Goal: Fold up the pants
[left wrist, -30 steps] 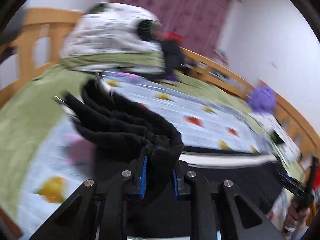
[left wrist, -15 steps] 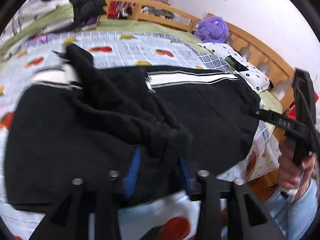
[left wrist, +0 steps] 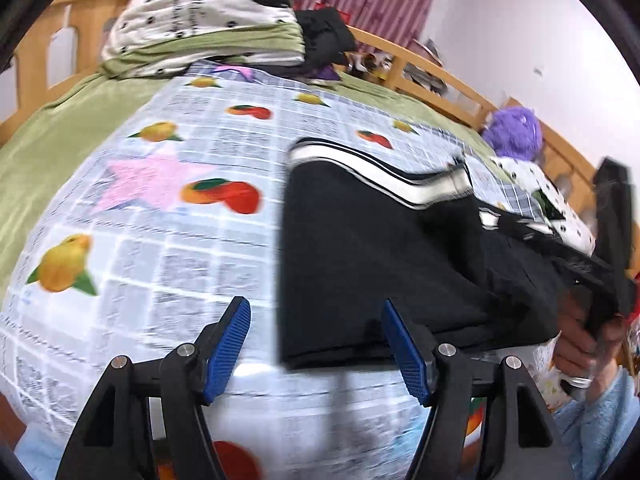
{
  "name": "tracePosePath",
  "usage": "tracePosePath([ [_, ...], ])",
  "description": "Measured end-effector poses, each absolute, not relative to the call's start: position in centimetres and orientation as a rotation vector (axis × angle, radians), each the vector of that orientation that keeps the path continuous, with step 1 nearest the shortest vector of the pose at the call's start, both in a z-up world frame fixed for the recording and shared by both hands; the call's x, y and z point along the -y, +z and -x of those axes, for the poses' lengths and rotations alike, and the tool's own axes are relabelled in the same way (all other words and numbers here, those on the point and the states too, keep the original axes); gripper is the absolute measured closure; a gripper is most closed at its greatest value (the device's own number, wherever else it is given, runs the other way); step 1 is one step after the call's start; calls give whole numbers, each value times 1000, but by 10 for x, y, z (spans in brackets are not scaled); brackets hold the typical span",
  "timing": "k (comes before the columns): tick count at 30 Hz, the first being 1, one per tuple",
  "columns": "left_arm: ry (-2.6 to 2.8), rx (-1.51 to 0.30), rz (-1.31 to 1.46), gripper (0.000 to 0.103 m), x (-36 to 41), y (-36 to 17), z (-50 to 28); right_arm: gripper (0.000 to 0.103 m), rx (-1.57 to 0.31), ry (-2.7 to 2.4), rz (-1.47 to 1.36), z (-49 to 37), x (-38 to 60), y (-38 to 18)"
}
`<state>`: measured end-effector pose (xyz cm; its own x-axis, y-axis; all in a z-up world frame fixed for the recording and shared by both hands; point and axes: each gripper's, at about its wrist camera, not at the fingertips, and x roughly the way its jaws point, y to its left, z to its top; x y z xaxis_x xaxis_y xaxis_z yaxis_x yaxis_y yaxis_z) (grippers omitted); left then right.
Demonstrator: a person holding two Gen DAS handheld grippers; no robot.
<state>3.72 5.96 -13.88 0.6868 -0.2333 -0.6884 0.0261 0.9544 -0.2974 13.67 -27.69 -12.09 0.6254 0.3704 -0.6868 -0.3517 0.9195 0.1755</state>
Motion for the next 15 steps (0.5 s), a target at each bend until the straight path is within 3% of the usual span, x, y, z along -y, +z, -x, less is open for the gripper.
tracePosePath([
  [4, -112, -798, 305, 37, -84, -145, -32, 34, -887, 263, 74, -169, 250, -154],
  [6, -106, -805, 337, 37, -99, -150, -31, 73, -978, 210, 66, -183, 252, -176],
  [9, -119, -814, 380, 37, -106, -155, -34, 87, -994, 275, 6, -184, 259, -177],
  [13, -136, -794, 381, 37, -107, -152, -31, 87, -888, 328, -156, -167, 293, -142],
  [15, -156, -792, 390, 37, -104, -152, -33, 76, -937, 280, -129, -171, 296, -157],
])
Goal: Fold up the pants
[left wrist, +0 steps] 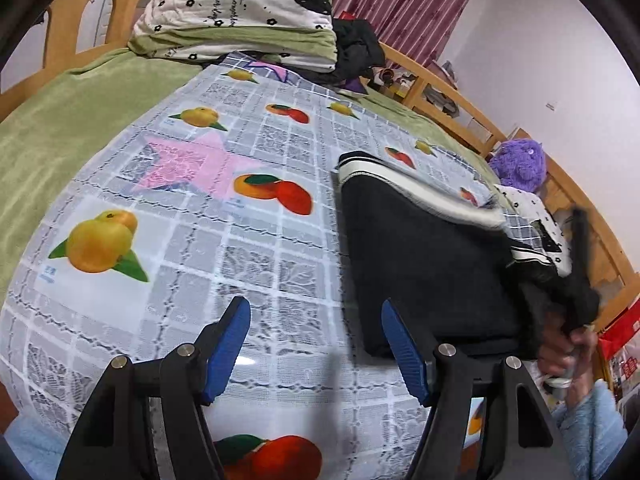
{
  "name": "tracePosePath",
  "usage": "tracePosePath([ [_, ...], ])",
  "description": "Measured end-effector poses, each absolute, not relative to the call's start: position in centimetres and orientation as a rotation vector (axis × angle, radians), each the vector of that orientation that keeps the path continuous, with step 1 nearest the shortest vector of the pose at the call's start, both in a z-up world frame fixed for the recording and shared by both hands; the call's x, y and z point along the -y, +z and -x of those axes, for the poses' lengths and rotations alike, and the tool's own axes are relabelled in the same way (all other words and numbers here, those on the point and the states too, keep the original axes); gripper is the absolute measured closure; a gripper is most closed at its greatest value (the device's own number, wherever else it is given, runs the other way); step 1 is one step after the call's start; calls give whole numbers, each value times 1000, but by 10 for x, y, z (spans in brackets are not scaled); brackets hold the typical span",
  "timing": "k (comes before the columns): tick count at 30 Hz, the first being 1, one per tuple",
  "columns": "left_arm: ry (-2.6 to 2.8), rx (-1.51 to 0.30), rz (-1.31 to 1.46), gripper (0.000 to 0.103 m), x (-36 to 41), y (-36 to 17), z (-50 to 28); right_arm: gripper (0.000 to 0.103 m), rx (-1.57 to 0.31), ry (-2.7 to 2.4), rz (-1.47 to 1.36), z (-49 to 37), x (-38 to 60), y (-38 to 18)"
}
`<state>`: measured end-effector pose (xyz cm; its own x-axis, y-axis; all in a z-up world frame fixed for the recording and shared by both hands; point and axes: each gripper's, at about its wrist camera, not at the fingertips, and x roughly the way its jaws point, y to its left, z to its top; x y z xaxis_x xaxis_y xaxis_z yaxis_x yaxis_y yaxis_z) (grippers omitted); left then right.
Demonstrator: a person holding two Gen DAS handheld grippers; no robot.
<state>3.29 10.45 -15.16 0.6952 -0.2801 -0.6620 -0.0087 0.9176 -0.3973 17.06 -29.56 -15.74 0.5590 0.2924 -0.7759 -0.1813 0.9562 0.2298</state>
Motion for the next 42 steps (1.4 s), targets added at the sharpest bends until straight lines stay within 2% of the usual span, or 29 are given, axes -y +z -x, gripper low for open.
tracePosePath([
  [2, -164, -807, 388, 37, -101, -151, -34, 68, -1055, 267, -93, -177, 290, -183],
  [4, -172, -807, 375, 37, -98, -149, -31, 63, -1011, 249, -63, -165, 293, -173],
  [8, -171, -786, 368, 37, -93, -145, -24, 39, -995, 313, -175, -147, 312, -165],
  [10, -177, -798, 382, 37, -91, -146, -25, 39, -1071, 295, -176, -153, 309, -186],
  [11, -179, -804, 388, 37, -90, -146, -25, 43, -1035, 279, -170, -151, 307, -188],
  [12, -181, -811, 392, 37, -88, -147, -26, 72, -1014, 268, -149, -151, 303, -186],
  [15, -177, -817, 369, 37, -84, -144, -24, 89, -968, 312, -121, -148, 293, -172],
  [17, -176, -813, 336, 37, -81, -140, -22, 91, -900, 316, -188, -148, 308, -153],
  [20, -188, -823, 284, 36, -70, -139, -23, 91, -851, 289, -205, -149, 326, -135],
  [22, -217, -874, 233, 36, -58, -145, -28, 89, -912, 263, -176, -157, 323, -151],
  [25, -200, -921, 119, 36, -36, -156, -31, 79, -1037, 243, -128, -165, 318, -183],
  [29, -152, -907, 39, 36, -21, -164, -31, 75, -999, 253, -105, -145, 324, -169],
  [32, -149, -883, 83, 36, -16, -168, -41, 66, -981, 243, -117, -131, 336, -166],
  [33, -141, -872, 79, 36, -13, -169, -45, 66, -996, 250, -124, -128, 338, -170],
  [34, -118, -856, 55, 48, -8, -173, -50, 67, -1009, 254, -130, -125, 338, -175],
  [35, -119, -851, 31, 86, -3, -175, -53, 76, -1006, 259, -143, -123, 339, -179],
  [36, -127, -847, 33, 90, -3, -174, -55, 88, -993, 293, -175, -121, 340, -180],
  [39, -162, -772, 137, 94, -21, -159, -42, 91, -922, 259, -208, -113, 348, -163],
  [40, -147, -784, 110, 96, -21, -161, -41, 91, -914, 264, -196, -111, 348, -160],
  [42, -164, -833, 50, 94, -18, -172, -40, 89, -976, 271, -149, -114, 340, -172],
])
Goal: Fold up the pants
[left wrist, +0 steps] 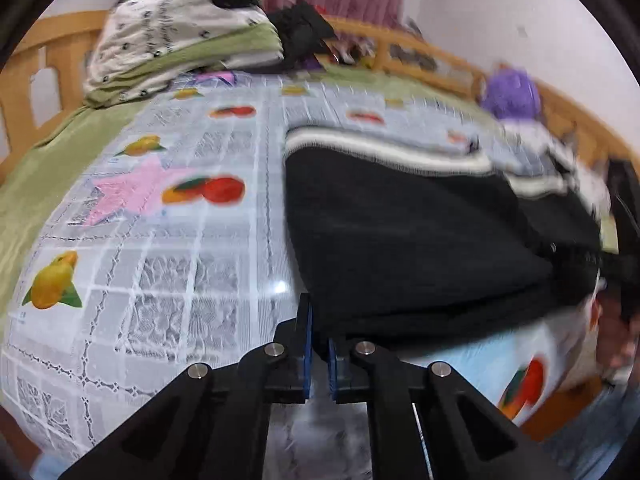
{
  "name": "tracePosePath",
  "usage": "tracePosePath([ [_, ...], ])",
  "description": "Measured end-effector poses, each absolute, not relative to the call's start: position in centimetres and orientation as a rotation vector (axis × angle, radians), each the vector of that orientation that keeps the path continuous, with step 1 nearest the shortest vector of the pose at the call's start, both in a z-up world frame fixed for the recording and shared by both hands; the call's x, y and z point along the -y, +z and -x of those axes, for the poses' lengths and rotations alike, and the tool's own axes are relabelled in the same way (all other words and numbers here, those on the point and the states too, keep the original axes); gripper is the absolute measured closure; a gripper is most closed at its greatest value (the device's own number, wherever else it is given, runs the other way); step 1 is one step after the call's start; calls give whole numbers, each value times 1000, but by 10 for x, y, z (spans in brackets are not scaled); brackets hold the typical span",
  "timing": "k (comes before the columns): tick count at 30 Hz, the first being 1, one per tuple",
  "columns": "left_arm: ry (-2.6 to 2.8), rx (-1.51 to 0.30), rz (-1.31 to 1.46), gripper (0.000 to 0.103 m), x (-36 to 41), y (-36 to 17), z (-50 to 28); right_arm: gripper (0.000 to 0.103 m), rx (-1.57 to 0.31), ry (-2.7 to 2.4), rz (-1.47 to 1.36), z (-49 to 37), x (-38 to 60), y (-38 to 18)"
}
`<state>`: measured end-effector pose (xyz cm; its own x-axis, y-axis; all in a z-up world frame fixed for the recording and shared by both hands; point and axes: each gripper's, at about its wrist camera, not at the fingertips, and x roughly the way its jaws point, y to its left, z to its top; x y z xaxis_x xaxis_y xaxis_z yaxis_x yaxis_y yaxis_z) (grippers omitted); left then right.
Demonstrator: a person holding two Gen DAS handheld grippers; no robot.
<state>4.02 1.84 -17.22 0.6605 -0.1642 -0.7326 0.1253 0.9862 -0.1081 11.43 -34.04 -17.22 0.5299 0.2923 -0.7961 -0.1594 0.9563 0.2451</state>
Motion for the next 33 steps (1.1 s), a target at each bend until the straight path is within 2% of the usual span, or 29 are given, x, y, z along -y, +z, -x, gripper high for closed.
tracePosePath([
  [2, -175, -844, 31, 89, -22, -175, -33, 84, -990, 261, -104, -116, 335, -180],
  [3, -176, -840, 30, 87, -25, -171, -25, 75, -985, 259, -85, -115, 335, -177],
  [4, -170, -837, 27, 77, -28, -166, -19, 71, -992, 246, -68, -114, 336, -171],
  [5, -163, -829, 24, 68, -31, -161, -14, 70, -987, 242, -66, -110, 338, -163],
  [7, -147, -793, 38, 63, -40, -146, -4, 70, -928, 244, -85, -99, 345, -146],
  [13, -273, -749, 118, 62, -20, -117, -36, 70, -783, 320, -66, -84, 332, -123],
  [18, -282, -841, 50, 62, 13, -156, -63, 71, -891, 279, 76, -84, 316, -171],
  [21, -248, -812, -33, 62, 17, -180, -41, 71, -865, 267, 126, -69, 314, -173],
  [24, -259, -810, -33, 62, 13, -176, -29, 71, -863, 250, 119, -56, 317, -174],
  [25, -264, -821, -18, 62, 10, -174, -28, 69, -861, 237, 121, -51, 319, -172],
  [26, -269, -838, 6, 62, 5, -171, -28, 59, -900, 229, 114, -49, 322, -174],
  [28, -270, -846, 52, 62, -5, -165, -24, 59, -953, 234, 66, -44, 331, -178],
  [31, -230, -835, 80, 49, -20, -156, -16, 59, -930, 187, 33, -25, 344, -165],
  [33, -233, -822, 124, 48, -32, -151, -14, 58, -905, 182, -41, -14, 357, -153],
])
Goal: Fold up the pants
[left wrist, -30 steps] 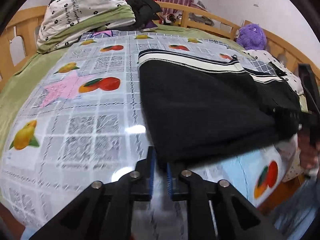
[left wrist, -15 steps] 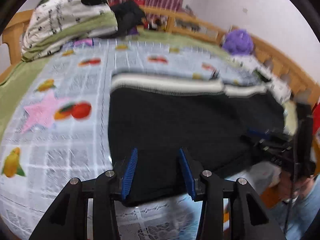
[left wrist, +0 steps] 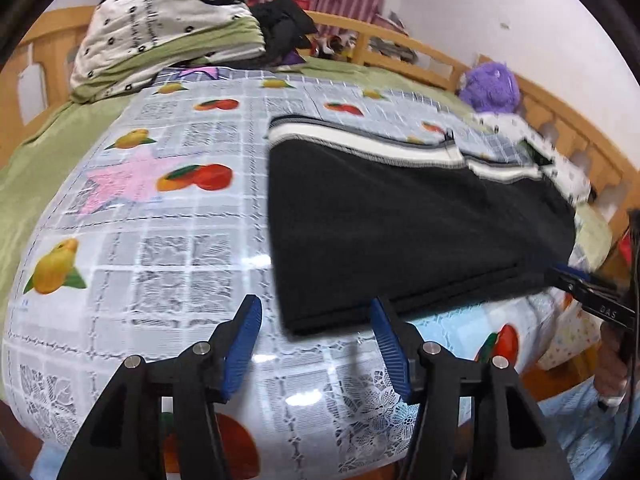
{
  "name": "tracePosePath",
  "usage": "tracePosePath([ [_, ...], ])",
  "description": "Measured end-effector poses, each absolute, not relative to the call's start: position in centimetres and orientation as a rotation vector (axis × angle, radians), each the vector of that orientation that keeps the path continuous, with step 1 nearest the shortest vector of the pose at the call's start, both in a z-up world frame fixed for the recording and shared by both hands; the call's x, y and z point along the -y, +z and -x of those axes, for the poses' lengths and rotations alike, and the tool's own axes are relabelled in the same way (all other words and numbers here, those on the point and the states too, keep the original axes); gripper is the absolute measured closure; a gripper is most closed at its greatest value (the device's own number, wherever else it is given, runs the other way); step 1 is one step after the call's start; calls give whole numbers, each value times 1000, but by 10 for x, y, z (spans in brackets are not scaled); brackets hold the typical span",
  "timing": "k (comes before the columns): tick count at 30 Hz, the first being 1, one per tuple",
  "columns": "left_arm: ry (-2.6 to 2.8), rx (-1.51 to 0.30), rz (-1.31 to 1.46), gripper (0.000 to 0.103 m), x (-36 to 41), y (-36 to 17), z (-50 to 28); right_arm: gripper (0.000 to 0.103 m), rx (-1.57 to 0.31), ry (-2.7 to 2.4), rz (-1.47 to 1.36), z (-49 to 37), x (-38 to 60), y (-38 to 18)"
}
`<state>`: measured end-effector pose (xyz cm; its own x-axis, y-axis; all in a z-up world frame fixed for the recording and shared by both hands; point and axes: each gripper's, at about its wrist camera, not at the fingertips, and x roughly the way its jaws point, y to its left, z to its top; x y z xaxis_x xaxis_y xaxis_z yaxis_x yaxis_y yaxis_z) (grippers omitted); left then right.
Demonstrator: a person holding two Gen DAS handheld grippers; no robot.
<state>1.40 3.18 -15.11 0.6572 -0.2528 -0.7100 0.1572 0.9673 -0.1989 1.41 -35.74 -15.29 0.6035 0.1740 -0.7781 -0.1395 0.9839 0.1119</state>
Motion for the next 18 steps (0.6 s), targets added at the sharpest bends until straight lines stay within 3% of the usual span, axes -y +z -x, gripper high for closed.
tracePosePath([
  [3, -216, -830, 187, 47, -47, -146, -22, 52, -885, 153, -188, -5, 381, -147],
  [11, -195, -893, 242, 47, -55, -151, -64, 52, -943, 101, -437, -6, 407, -174],
  [18, -234, -948, 259, 47, -51, -168, -111, 54, -867, 69, -602, -13, 433, -197],
])
